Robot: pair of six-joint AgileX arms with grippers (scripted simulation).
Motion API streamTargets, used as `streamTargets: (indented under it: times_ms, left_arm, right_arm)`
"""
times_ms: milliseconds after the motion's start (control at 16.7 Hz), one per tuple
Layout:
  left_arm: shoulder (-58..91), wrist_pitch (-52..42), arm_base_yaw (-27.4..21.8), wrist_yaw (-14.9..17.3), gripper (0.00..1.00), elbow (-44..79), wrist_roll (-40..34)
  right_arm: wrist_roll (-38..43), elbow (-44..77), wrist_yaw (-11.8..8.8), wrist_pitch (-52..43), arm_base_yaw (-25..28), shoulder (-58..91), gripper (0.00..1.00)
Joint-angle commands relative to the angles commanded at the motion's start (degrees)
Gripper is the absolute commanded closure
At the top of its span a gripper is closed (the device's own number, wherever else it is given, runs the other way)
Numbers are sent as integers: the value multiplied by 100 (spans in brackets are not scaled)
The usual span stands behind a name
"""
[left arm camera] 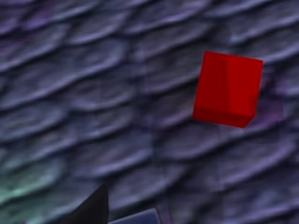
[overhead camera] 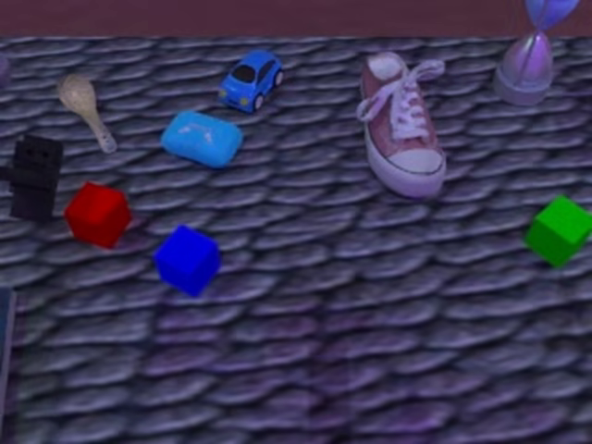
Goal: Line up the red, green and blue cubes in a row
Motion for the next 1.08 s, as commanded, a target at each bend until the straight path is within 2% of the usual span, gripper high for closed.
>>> streamTargets:
  times_ms: [300,540,780,1080]
  left_arm:
    - [2925,-1624,-159,11,0,2325,356]
    - [4591,-2456,-241,14,0,3777,553]
    - [5395,-2815,-277,13,0,4538,647]
    - [5435,-2825,-245,11,0,4574,649]
  right_arm:
    - [0,0,0,0,0,0,0]
    - [0,0,0,0,0,0,0]
    - [0,0,0,0,0,0,0]
    - [0,0,0,0,0,0,0]
